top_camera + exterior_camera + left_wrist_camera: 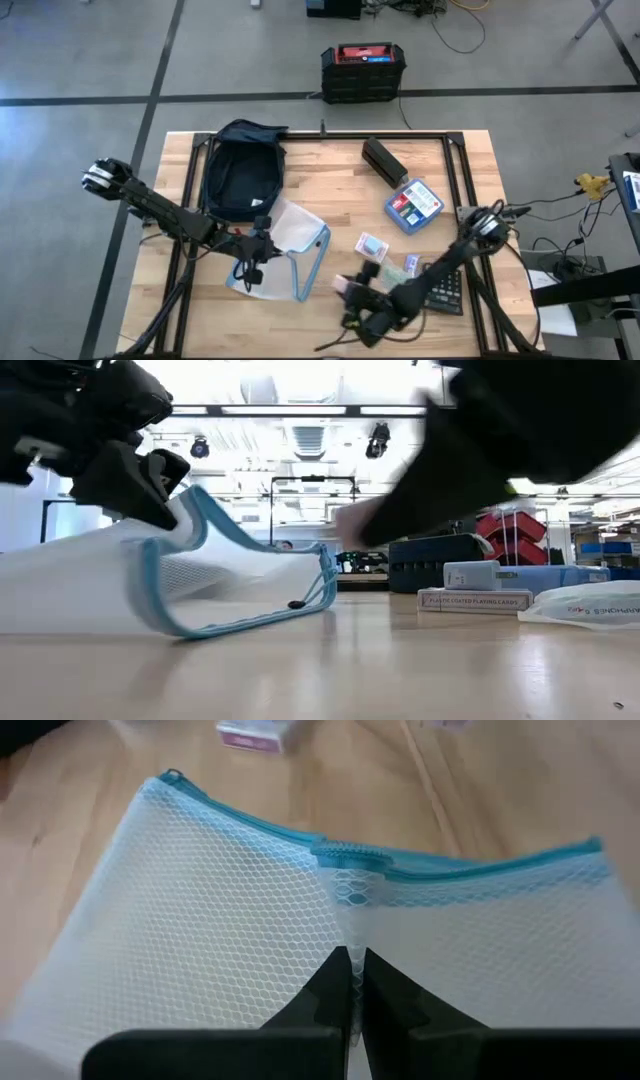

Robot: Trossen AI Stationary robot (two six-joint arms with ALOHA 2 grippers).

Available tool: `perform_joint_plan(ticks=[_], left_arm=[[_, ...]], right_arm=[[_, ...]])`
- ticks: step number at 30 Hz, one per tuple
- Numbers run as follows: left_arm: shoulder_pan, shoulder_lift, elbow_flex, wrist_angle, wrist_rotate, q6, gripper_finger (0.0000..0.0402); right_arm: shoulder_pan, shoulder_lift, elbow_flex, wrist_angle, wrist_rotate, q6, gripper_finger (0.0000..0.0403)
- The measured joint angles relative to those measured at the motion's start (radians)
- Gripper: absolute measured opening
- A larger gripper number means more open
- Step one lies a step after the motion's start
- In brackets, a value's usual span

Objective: Unpack backpack
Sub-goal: Remove the pink charger adapter from the blue zip bag

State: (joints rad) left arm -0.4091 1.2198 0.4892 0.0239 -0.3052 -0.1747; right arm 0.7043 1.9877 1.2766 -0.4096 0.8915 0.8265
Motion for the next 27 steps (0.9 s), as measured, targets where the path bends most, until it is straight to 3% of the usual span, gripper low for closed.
perform_joint_plan(ticks=[4, 9, 17, 24, 27], left_arm=[[-0.003, 0.003, -0.010, 0.120, -0.010, -0.052, 0.0000], [-0.002, 0.042, -0.019, 0.285, -0.027, -0.052, 0.0000], [-0.002, 0.133, -0.018, 0.290, -0.027, -0.046, 0.0000], [-0.003, 0.169, -0.018, 0.292, -0.026, -0.053, 0.0000], [-0.002, 0.159, -0.018, 0.291, -0.026, -0.070, 0.0000]], right_arm=[[0.066, -0.042, -0.089, -0.037, 0.039, 0.173, 0.0167], [0.071, -0.035, -0.181, -0.008, 0.054, 0.261, 0.0167], [0.042, -0.022, -0.265, 0.085, 0.026, 0.262, 0.0169], [0.043, -0.035, -0.246, 0.057, -0.025, 0.191, 0.0296], [0.044, -0.061, -0.201, -0.001, -0.032, 0.115, 0.0330]])
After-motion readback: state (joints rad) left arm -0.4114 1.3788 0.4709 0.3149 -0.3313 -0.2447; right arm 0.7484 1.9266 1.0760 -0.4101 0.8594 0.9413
